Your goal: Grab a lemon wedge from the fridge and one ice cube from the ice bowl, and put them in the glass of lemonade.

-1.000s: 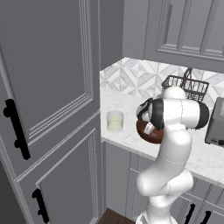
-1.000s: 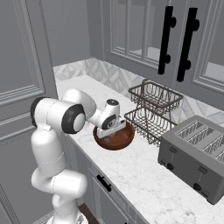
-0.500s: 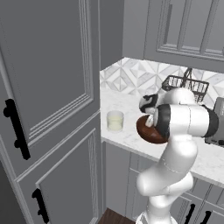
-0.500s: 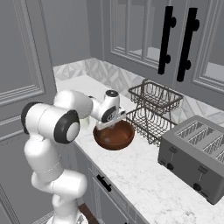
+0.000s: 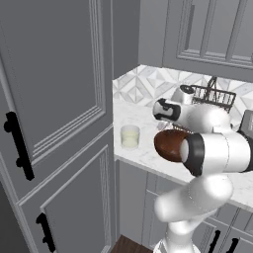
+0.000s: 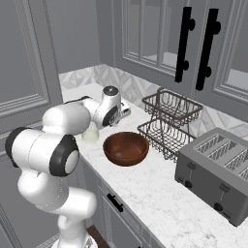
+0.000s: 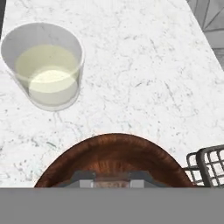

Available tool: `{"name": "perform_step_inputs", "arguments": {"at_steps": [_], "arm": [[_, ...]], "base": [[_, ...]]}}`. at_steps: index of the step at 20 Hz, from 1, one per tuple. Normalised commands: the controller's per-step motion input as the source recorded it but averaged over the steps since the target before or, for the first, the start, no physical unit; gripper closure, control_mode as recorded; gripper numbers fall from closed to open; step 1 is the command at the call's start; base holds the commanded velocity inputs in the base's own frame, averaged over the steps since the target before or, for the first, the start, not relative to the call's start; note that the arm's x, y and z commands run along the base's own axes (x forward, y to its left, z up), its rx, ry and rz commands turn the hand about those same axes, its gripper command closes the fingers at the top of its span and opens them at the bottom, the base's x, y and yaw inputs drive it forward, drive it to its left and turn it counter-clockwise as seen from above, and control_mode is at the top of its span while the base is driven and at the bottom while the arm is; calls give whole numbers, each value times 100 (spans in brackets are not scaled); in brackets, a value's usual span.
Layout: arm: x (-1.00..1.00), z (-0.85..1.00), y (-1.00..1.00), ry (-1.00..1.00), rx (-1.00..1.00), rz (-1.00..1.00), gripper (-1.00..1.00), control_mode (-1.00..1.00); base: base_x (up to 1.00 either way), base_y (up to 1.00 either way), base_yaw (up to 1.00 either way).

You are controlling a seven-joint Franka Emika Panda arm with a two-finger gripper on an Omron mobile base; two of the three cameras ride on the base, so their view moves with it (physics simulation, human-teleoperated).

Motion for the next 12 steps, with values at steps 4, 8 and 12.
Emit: {"name": "perform_step_inputs", "arguments": {"at_steps": [4, 8, 12], "arm": [[0, 59, 100, -9, 0, 0, 100, -100], [3, 41, 89, 12, 0, 0, 100, -100], [11, 19, 34, 19, 0, 0, 100, -100]], "base": [[0, 0, 0], [0, 0, 0], [0, 0, 0]]}}
